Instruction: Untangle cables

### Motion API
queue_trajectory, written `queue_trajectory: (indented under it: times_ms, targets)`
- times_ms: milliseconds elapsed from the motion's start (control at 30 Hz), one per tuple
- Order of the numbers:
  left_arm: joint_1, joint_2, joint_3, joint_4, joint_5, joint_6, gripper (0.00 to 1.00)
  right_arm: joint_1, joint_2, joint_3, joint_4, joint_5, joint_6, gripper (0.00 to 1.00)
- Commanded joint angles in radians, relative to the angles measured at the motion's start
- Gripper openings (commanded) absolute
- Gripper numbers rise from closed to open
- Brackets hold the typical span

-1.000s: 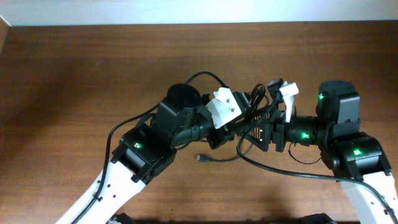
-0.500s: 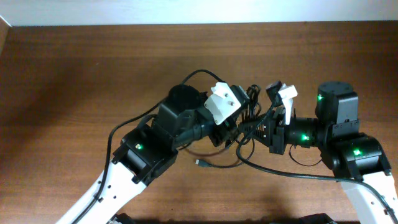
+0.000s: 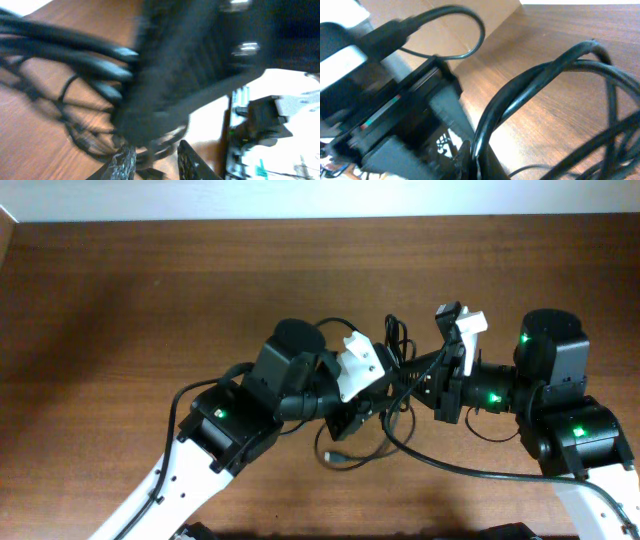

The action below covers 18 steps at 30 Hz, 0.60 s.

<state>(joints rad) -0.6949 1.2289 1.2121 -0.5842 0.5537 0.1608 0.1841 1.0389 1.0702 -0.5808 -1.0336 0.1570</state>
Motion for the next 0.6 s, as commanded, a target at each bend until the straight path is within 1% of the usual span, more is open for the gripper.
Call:
queue_trajectory:
  times_ms: [0,133,233,333,400,433,500,567]
  targets:
    - [-0.012,-0.004,0.015,0.003,0.098,0.021,0.31,0.005,-0.005,0.011,0.013,-0.003,0.005,0.04]
    - [-0.011,-0.004,0.015,0.003,0.085,0.02,0.35,0.005,-0.005,0.011,0.013,-0.007,0.009,0.04]
    - [-0.011,-0.004,0.014,-0.015,-0.019,0.02,0.35,0.005,-0.006,0.011,0.013,-0.027,0.009,0.04]
    - [-0.011,-0.004,0.014,-0.035,-0.164,0.02,0.28,0.005,-0.006,0.011,0.013,-0.061,0.009,0.04]
    - [-0.011,-0.004,0.014,-0.034,-0.23,0.02,0.15,0.006,-0.006,0.011,0.014,-0.071,0.008,0.04]
    - [-0.011,-0.004,0.014,-0.031,-0.259,0.02,0.11,0.006,-0.006,0.011,0.014,-0.082,0.007,0.04]
    - [-0.011,-0.004,0.014,-0.018,-0.281,0.02,0.13,0.006,-0.006,0.011,0.018,-0.1,0.007,0.04]
    - [-0.012,-0.004,0.014,-0.001,-0.264,0.019,0.17,0.006,-0.006,0.011,0.021,-0.108,0.008,0.04]
